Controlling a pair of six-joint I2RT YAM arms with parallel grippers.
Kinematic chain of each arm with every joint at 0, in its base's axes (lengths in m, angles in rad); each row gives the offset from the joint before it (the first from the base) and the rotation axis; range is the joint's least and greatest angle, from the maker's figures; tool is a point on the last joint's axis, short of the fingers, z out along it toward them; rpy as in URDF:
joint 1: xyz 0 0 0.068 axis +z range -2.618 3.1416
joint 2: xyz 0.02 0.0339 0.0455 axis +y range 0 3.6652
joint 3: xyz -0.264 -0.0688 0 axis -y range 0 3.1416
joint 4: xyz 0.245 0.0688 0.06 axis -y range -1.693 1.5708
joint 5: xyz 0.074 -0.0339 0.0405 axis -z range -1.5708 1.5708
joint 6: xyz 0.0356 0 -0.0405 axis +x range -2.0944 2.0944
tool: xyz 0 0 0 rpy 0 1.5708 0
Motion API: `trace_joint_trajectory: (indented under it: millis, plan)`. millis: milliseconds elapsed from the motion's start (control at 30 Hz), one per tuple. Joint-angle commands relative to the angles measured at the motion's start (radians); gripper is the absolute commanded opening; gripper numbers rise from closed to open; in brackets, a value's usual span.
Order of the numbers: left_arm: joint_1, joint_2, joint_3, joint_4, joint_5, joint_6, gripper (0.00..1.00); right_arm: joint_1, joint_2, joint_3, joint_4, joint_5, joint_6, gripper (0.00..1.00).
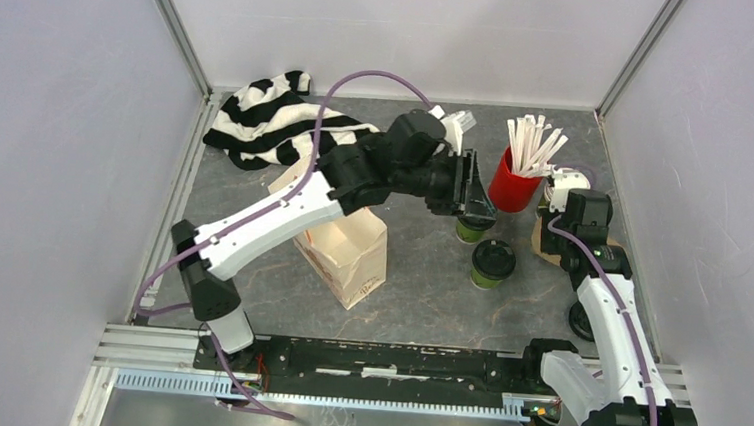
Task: Pack the takeout coffee
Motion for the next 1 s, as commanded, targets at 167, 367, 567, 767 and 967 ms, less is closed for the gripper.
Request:
trace_joint_trajectory:
  millis: [167,367,567,767,967]
  plan:
    - [-0.054,0.191,0.042,0.122,-0.163,-0.099,0.44,-0.036,-0.036,0.041,0.046,-0.018,0.004,0.0]
    - [-0.071,0.317,0.097,0.179,-0.174,-0.113,0.47,-0.037,-0.049,0.032,0.046,-0.019,0.004,0.0]
    - [-0.071,0.435,0.151,0.315,-0.091,-0.176,0.44,-0.041,-0.064,0.034,0.052,-0.038,0.015,0.0]
    - [-0.065,0.551,0.262,0.307,-0.096,-0.172,0.4,-0.042,-0.073,0.043,0.039,-0.03,0.004,0.0]
    - [-0.065,0.618,0.271,0.32,-0.091,-0.191,0.39,-0.042,-0.071,0.047,0.045,-0.042,0.01,0.0]
